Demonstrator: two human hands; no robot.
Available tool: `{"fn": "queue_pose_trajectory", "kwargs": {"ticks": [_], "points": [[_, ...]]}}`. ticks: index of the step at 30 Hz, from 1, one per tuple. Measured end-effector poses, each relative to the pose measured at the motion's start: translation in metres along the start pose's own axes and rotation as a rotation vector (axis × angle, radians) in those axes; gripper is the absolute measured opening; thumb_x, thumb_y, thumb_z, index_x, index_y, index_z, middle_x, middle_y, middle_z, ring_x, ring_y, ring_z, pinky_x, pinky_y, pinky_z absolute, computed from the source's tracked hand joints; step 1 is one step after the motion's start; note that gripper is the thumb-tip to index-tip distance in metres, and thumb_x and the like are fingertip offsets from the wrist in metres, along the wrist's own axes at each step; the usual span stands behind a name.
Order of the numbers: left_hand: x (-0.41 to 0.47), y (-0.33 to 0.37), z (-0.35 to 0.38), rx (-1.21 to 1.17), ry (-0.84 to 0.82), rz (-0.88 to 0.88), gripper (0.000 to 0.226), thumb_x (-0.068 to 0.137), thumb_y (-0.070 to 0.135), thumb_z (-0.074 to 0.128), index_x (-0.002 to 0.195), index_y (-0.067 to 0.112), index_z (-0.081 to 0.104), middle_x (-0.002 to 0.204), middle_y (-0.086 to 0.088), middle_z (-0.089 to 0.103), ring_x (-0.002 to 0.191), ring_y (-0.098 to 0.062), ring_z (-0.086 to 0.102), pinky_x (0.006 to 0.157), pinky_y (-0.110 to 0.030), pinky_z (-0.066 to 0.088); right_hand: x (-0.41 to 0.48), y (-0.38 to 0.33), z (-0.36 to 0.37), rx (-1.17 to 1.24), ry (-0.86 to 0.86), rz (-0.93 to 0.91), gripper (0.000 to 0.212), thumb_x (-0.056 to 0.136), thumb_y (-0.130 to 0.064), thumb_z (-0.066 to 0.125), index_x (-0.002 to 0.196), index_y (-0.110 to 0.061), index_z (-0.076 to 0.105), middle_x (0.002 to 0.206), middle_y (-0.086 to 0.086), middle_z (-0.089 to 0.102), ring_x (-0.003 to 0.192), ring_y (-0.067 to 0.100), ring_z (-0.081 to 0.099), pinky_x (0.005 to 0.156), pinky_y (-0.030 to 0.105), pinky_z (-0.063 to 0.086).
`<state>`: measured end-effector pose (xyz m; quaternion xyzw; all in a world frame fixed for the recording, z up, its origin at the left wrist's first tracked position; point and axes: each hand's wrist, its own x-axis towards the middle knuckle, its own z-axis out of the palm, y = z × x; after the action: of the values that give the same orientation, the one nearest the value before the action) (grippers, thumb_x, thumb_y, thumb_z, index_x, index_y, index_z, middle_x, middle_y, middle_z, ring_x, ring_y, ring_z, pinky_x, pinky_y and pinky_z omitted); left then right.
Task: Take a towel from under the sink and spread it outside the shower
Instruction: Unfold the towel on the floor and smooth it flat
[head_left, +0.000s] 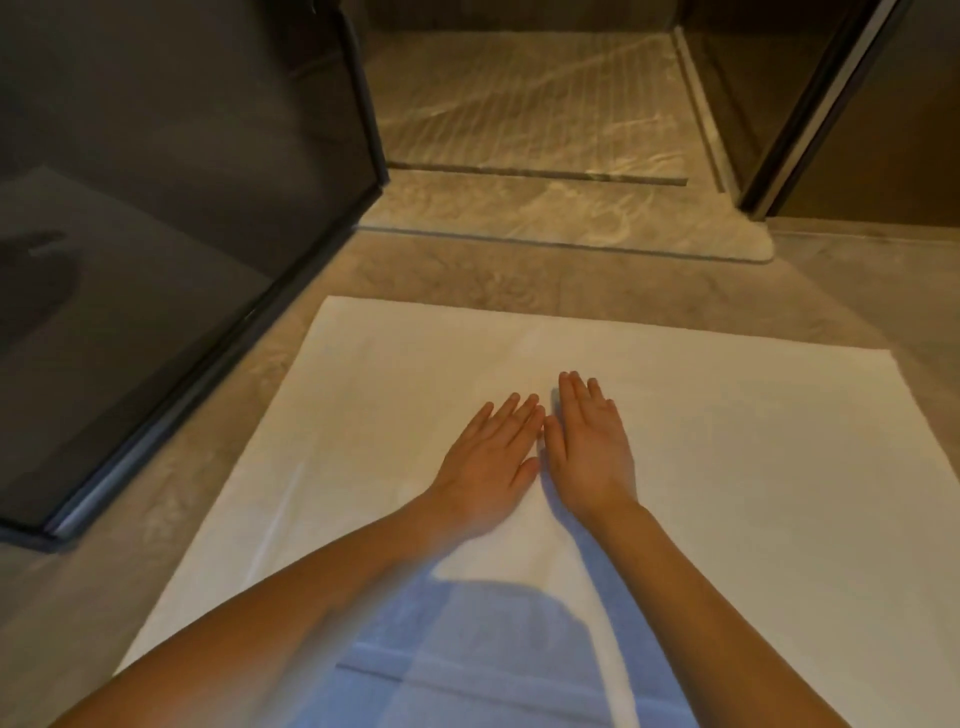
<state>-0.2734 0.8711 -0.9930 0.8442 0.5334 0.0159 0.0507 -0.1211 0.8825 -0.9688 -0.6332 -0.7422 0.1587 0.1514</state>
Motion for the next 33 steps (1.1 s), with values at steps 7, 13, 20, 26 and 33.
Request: {"fn": "queue_pose_trajectory", "kwargs": {"ticks": [7, 13, 20, 26, 33], "points": [[0.016, -0.022, 0.008, -0.044, 0.014, 0.004, 0.055, 0.103, 0.038, 0.016, 0.154, 0.019, 0.006, 0.163, 0.003, 0.002, 0.148, -0.011, -0.007, 0.119, -0.032, -0.009, 0.023, -0.003, 0.022, -0.150, -0.085, 0.016, 0.056, 0.104, -0.038, 0.013, 0.156, -0.017, 0.009, 0.164, -0.001, 0.007, 0.150, 0.017, 0.000, 0.122, 0.035, 0.002], [0.016, -0.053, 0.007, -0.052, 0.036, -0.042, 0.059, 0.101, 0.044, 0.017, 0.154, 0.022, 0.002, 0.162, 0.006, -0.005, 0.147, -0.009, -0.011, 0.118, -0.029, -0.010, 0.024, 0.003, 0.029, -0.174, -0.037, -0.004, 0.056, 0.103, -0.036, 0.015, 0.156, -0.018, 0.009, 0.163, -0.002, 0.008, 0.150, 0.016, 0.000, 0.122, 0.034, 0.002], [0.002, -0.138, -0.002, -0.087, 0.026, -0.213, 0.061, 0.099, 0.054, 0.010, 0.154, 0.029, -0.002, 0.161, 0.011, -0.008, 0.145, -0.003, -0.014, 0.117, -0.027, -0.008, 0.022, 0.005, 0.030, -0.167, -0.027, -0.009, 0.056, 0.102, -0.036, 0.015, 0.156, -0.019, 0.009, 0.163, -0.004, 0.007, 0.150, 0.014, -0.001, 0.122, 0.033, 0.000], [-0.013, -0.199, -0.010, -0.112, 0.038, -0.495, 0.061, 0.101, 0.046, 0.015, 0.155, 0.020, 0.001, 0.163, 0.002, -0.004, 0.148, -0.011, -0.008, 0.119, -0.032, -0.004, 0.022, 0.003, 0.030, -0.174, -0.008, -0.007, 0.056, 0.103, -0.035, 0.016, 0.156, -0.019, 0.010, 0.163, -0.004, 0.009, 0.150, 0.014, 0.000, 0.122, 0.032, 0.000], [0.055, -0.090, -0.014, -0.097, 0.087, -0.091, 0.057, 0.103, 0.038, 0.018, 0.155, 0.020, 0.003, 0.163, 0.002, 0.000, 0.148, -0.012, -0.005, 0.116, -0.029, -0.010, 0.022, 0.002, 0.031, -0.176, 0.007, 0.095, 0.060, 0.101, -0.038, 0.016, 0.156, -0.014, 0.007, 0.164, 0.004, 0.004, 0.150, 0.018, -0.002, 0.122, 0.035, -0.002]]}}
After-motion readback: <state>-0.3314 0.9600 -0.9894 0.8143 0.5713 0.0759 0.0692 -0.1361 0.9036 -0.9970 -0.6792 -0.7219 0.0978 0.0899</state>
